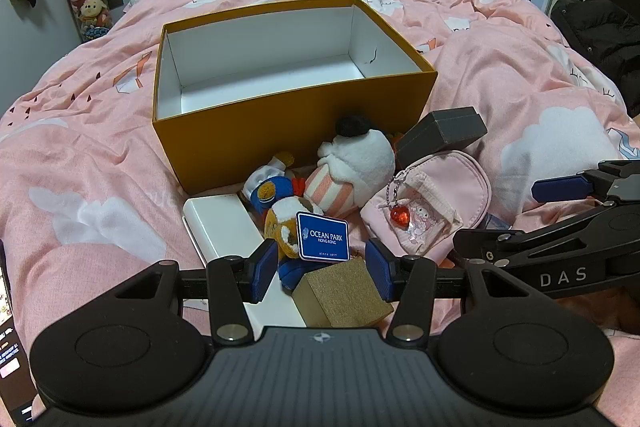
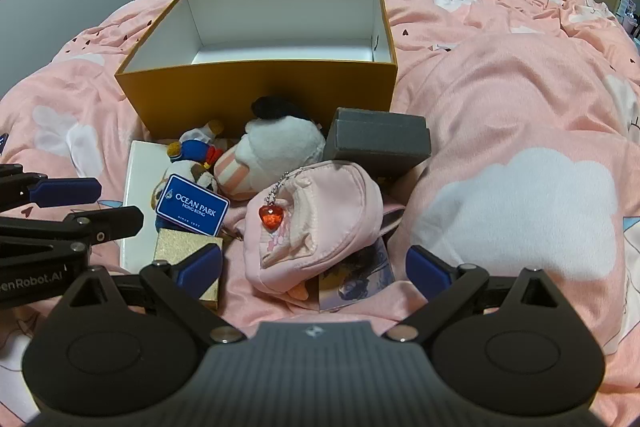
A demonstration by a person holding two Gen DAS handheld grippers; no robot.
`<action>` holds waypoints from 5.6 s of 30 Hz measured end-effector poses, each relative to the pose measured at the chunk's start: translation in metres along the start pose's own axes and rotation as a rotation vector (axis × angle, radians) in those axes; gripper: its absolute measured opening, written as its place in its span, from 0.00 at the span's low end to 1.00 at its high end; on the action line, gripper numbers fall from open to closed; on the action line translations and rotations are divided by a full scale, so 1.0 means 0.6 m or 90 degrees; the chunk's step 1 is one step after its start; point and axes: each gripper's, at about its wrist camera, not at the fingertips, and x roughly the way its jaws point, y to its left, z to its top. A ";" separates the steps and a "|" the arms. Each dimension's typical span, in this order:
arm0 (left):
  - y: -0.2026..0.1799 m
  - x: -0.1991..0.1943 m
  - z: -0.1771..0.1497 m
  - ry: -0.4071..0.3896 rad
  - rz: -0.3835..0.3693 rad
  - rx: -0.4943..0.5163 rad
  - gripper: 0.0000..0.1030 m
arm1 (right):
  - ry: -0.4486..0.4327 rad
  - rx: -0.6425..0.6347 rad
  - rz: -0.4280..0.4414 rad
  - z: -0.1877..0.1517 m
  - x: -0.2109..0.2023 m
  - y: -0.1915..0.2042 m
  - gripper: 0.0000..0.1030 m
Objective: Organize objects
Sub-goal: 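Grasp the white rectangular box with the left tool while the right grasps the tan cube, then carry the white box and tan cube with both tools over the orange box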
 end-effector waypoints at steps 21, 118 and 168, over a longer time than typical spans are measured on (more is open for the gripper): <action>0.033 -0.001 -0.010 0.012 0.004 -0.038 0.58 | -0.010 -0.030 0.017 0.003 0.001 0.014 0.86; 0.186 0.112 0.301 -0.022 -0.028 -0.140 0.31 | -0.061 0.032 0.206 0.367 0.118 -0.025 0.60; 0.205 0.231 0.287 0.112 -0.029 0.041 0.25 | 0.142 -0.005 0.162 0.367 0.354 0.026 0.60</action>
